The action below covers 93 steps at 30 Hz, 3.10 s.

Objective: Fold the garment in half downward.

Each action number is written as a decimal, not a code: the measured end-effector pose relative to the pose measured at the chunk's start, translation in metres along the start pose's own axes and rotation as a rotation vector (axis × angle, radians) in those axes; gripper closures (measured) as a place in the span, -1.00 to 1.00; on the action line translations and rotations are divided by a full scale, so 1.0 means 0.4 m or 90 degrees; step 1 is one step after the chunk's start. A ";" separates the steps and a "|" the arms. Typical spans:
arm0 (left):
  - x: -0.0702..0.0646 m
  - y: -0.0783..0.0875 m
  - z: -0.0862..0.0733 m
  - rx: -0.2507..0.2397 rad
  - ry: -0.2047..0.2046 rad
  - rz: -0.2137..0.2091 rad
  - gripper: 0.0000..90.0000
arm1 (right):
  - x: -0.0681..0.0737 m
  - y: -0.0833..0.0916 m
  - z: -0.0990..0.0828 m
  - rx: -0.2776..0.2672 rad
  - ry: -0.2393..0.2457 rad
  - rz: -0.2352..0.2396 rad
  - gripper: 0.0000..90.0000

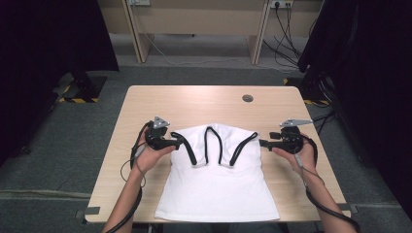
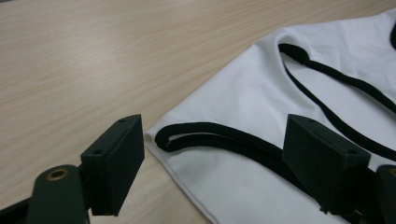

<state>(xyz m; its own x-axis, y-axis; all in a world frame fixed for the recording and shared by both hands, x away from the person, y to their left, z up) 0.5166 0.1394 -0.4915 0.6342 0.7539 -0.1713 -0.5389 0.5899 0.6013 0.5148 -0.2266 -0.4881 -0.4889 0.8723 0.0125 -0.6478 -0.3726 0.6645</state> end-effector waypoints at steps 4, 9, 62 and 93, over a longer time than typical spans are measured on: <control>0.037 -0.025 0.013 0.005 0.020 0.014 -0.51 | 0.002 -0.034 0.028 0.008 0.002 -0.004 -0.04; 0.083 -0.047 0.021 0.005 0.054 0.027 -0.41 | -0.005 -0.083 0.055 0.029 -0.007 -0.015 0.04; 0.061 -0.067 0.075 -0.024 0.048 -0.011 0.79 | -0.004 -0.114 0.074 0.014 -0.070 0.045 0.83; 0.001 -0.014 0.124 -0.124 0.018 -0.041 0.78 | 0.021 -0.055 0.137 -0.070 -0.040 0.042 0.83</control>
<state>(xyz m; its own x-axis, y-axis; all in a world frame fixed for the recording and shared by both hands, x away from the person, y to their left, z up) 0.5474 0.1220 -0.4563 0.6565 0.7187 -0.2290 -0.5963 0.6804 0.4259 0.5569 -0.1938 -0.4618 -0.4976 0.8613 0.1031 -0.6771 -0.4600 0.5744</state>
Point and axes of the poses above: each handheld gripper's, and its own axes: y roughly backward along the jaws, z roughly out of its top, x roughly to its left, the point moved 8 cm from there along -y, roughly forward along the jaws, and after that the axes turned 12 degrees about -z, right-handed, at the moved point
